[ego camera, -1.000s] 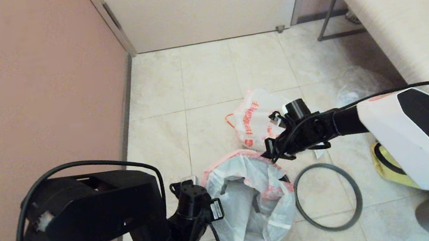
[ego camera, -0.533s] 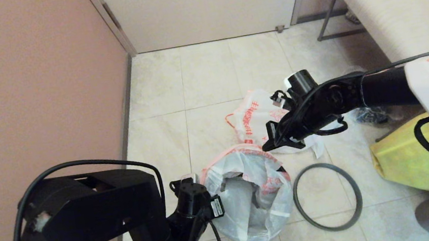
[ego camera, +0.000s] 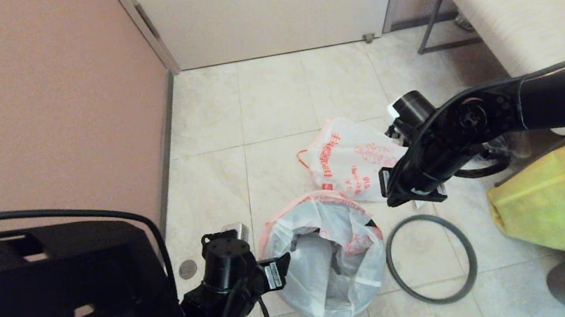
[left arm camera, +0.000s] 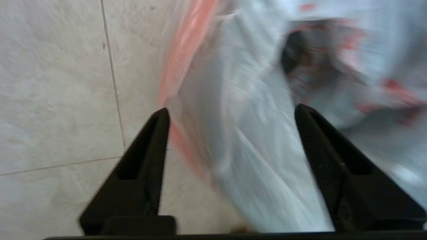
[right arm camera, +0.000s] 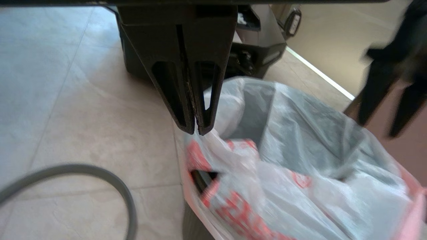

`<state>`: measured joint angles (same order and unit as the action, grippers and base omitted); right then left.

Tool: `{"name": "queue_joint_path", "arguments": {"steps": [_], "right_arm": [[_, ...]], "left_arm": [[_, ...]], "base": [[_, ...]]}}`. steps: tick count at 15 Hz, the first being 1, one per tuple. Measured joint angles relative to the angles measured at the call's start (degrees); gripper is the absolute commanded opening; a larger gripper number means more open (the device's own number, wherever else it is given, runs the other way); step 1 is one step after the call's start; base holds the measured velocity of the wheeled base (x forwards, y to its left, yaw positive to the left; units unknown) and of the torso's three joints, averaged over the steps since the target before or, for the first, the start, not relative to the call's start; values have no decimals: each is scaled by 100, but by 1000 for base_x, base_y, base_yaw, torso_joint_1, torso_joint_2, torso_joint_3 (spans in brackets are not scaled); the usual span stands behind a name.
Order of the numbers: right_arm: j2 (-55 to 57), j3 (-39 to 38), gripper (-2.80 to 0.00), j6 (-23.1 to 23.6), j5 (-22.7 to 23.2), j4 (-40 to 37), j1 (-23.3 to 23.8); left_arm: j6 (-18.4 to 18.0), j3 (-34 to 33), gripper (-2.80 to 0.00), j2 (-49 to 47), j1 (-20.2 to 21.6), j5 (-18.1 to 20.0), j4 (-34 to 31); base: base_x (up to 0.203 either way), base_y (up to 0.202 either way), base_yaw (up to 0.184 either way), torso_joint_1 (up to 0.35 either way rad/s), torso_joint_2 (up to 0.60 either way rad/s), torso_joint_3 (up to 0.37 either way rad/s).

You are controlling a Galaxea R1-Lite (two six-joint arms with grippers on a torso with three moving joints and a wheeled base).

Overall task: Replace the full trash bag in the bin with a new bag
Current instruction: Put the new garbage bag on the trash can

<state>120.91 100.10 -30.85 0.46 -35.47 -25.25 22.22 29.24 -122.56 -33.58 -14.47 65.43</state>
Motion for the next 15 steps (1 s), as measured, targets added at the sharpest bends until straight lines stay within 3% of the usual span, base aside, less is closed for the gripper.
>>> {"name": "queue_joint_path", "arguments": {"steps": [1,2,5,7,10,12,15], "right_arm": [[-33,-60,-280,-2,-6,13,0],[-43,-87,-280,0,-51,66,-5],[-51,-217,-280,-45,-381,192,-30],[-57,-431,-280,-229,-673,400,84],[-60,-857,-280,-235,-785,519,88],[-13,-923,-280,-34,-803,760,-335],[458,-543,-280,543,-1118,1327,-1045]], "left_arm": [[-48,-133,0,198,-15,17,1],[-45,-176,-280,312,36,34,11],[12,-33,-280,366,482,182,26],[216,145,-280,238,550,165,52],[448,451,-280,-38,531,-316,-61],[447,648,-280,-372,516,-627,-67],[381,854,-280,-994,439,-1734,-94]], "base": [[0,0,0,0,0,0],[0,0,0,0,0,0],[0,0,0,0,0,0],[0,0,0,0,0,0],[0,0,0,0,0,0],[0,0,0,0,0,0],[0,0,0,0,0,0]]}}
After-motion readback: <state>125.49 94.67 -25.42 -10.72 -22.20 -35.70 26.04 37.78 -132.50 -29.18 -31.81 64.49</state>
